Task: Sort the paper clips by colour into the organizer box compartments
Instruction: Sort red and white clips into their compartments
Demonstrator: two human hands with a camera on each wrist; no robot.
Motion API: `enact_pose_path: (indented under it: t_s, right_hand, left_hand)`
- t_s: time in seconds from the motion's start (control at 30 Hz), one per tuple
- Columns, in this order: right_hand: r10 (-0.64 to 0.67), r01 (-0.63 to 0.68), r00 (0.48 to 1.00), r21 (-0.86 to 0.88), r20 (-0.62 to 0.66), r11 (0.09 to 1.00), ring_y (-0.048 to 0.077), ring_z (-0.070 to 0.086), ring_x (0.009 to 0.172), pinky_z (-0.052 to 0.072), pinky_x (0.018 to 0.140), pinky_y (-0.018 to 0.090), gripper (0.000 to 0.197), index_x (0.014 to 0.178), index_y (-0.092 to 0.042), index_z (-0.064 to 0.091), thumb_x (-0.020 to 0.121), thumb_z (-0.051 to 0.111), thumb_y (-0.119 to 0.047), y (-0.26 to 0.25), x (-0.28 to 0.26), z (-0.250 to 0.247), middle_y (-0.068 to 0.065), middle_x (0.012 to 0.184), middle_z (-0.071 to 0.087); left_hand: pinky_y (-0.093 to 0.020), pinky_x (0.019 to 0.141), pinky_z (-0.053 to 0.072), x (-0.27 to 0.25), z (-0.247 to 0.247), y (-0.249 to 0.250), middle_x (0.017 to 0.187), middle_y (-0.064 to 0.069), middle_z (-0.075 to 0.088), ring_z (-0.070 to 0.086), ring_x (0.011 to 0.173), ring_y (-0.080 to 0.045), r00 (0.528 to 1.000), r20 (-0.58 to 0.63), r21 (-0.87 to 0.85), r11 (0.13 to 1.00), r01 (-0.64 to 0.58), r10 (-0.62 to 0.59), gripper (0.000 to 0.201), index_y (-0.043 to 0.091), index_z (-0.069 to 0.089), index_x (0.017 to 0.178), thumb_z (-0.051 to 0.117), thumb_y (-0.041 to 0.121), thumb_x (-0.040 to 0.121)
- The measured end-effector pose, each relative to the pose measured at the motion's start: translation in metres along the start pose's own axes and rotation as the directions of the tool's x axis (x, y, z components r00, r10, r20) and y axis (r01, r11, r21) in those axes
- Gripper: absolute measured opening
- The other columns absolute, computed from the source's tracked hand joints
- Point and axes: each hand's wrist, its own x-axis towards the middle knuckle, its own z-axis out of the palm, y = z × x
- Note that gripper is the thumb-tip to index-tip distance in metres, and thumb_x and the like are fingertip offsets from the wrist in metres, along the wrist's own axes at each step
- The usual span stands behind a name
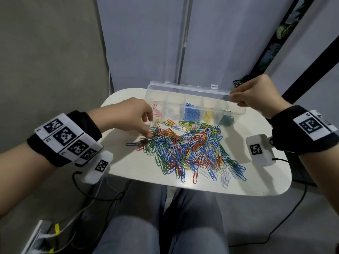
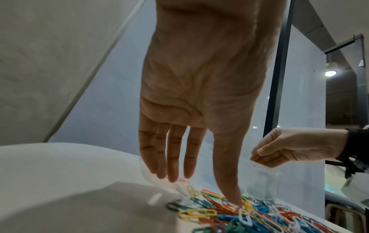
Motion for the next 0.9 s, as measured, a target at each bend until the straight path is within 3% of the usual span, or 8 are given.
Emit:
enact_pose_path:
  t_s: [0.13, 0.23, 0.37, 0.43, 0.53, 0.67, 0.77, 0.9]
  right_hand:
    - [-0.087, 0.087, 0.996, -0.020, -0.023, 0.996, 0.024, 0.060, 0.062, 0.057, 0.074, 0.049, 0.004, 0.078, -0.003, 0.074, 0.077, 0.074, -0.006, -0.014, -0.011, 0.008, 0.023, 0.075, 0.070]
    - [-0.131, 0.131, 0.989, 0.005, 0.067, 0.991, 0.033, 0.070, 0.069, 0.059, 0.075, 0.052, 0.007, 0.072, -0.011, 0.073, 0.078, 0.074, -0.008, -0.027, -0.024, 0.022, 0.017, 0.071, 0.071]
    - [-0.230, 0.247, 0.945, -0.050, 0.232, 0.968, 0.022, 0.068, 0.069, 0.059, 0.075, 0.039, 0.009, 0.088, -0.012, 0.075, 0.080, 0.076, -0.012, -0.044, -0.048, 0.049, 0.010, 0.080, 0.073]
    - [-0.293, 0.356, 0.882, -0.114, 0.369, 0.927, 0.016, 0.065, 0.070, 0.056, 0.071, 0.031, 0.021, 0.100, -0.011, 0.075, 0.079, 0.077, -0.014, -0.050, -0.060, 0.063, 0.004, 0.085, 0.073]
    - [-0.279, 0.480, 0.763, -0.222, 0.583, 0.849, 0.004, 0.057, 0.075, 0.041, 0.064, 0.017, 0.046, 0.118, -0.019, 0.068, 0.075, 0.082, -0.025, -0.054, -0.073, 0.080, -0.005, 0.100, 0.068]
    - [-0.284, 0.612, 0.647, -0.260, 0.707, 0.747, 0.007, 0.050, 0.089, 0.038, 0.072, 0.020, 0.060, 0.130, -0.020, 0.060, 0.075, 0.081, -0.028, -0.058, -0.082, 0.097, -0.002, 0.120, 0.062]
    - [-0.278, 0.613, 0.647, -0.268, 0.710, 0.744, 0.014, 0.057, 0.091, 0.047, 0.078, 0.027, 0.055, 0.124, -0.019, 0.063, 0.074, 0.082, -0.028, -0.060, -0.082, 0.103, -0.001, 0.112, 0.063]
    - [-0.273, 0.582, 0.701, -0.307, 0.659, 0.753, 0.019, 0.063, 0.086, 0.048, 0.073, 0.027, 0.026, 0.101, -0.012, 0.073, 0.076, 0.079, -0.018, -0.055, -0.074, 0.105, 0.003, 0.094, 0.071]
  left_hand:
    - [-0.030, 0.076, 0.050, -0.011, -0.004, -0.013, 0.098, 0.005, 0.063, 0.057, 0.082, -0.011, 0.989, 0.134, 0.083, 0.995, 0.051, -0.062, 0.063, 0.021, 0.060, 0.109, 0.091, 0.040, 0.058]
    - [-0.031, 0.072, 0.052, -0.017, 0.002, -0.017, 0.092, 0.006, 0.063, 0.058, 0.078, -0.011, 0.980, 0.182, 0.089, 0.994, 0.067, -0.082, 0.062, 0.021, 0.057, 0.106, 0.093, 0.032, 0.056]
    - [-0.027, 0.062, 0.048, -0.014, 0.011, -0.016, 0.085, 0.005, 0.067, 0.061, 0.075, -0.010, 0.993, 0.115, 0.000, 0.999, 0.042, -0.042, 0.059, 0.020, 0.057, 0.108, 0.091, 0.026, 0.060]
    - [-0.024, 0.060, 0.043, -0.010, 0.014, -0.013, 0.084, 0.007, 0.066, 0.058, 0.074, -0.006, 0.996, 0.089, -0.033, 0.999, 0.009, -0.006, 0.062, 0.023, 0.055, 0.112, 0.091, 0.027, 0.061]
    - [-0.027, 0.064, 0.044, -0.006, 0.016, -0.003, 0.084, 0.007, 0.065, 0.059, 0.080, -0.013, 0.998, 0.051, -0.035, 0.999, -0.040, 0.042, 0.059, 0.019, 0.058, 0.113, 0.090, 0.025, 0.063]
    - [-0.027, 0.069, 0.043, -0.001, 0.019, 0.010, 0.075, 0.016, 0.051, 0.056, 0.084, -0.014, 0.995, 0.013, -0.015, 0.995, -0.096, 0.097, 0.052, 0.016, 0.062, 0.110, 0.087, 0.022, 0.065]
    - [-0.025, 0.068, 0.037, 0.003, 0.021, 0.011, 0.075, 0.016, 0.049, 0.054, 0.086, -0.013, 0.995, -0.001, -0.017, 0.995, -0.103, 0.103, 0.050, 0.017, 0.063, 0.109, 0.087, 0.023, 0.065]
    - [-0.027, 0.073, 0.049, 0.003, 0.019, 0.010, 0.084, 0.007, 0.063, 0.061, 0.086, -0.014, 0.997, 0.019, -0.077, 0.994, -0.079, 0.081, 0.050, 0.019, 0.065, 0.108, 0.088, 0.023, 0.064]
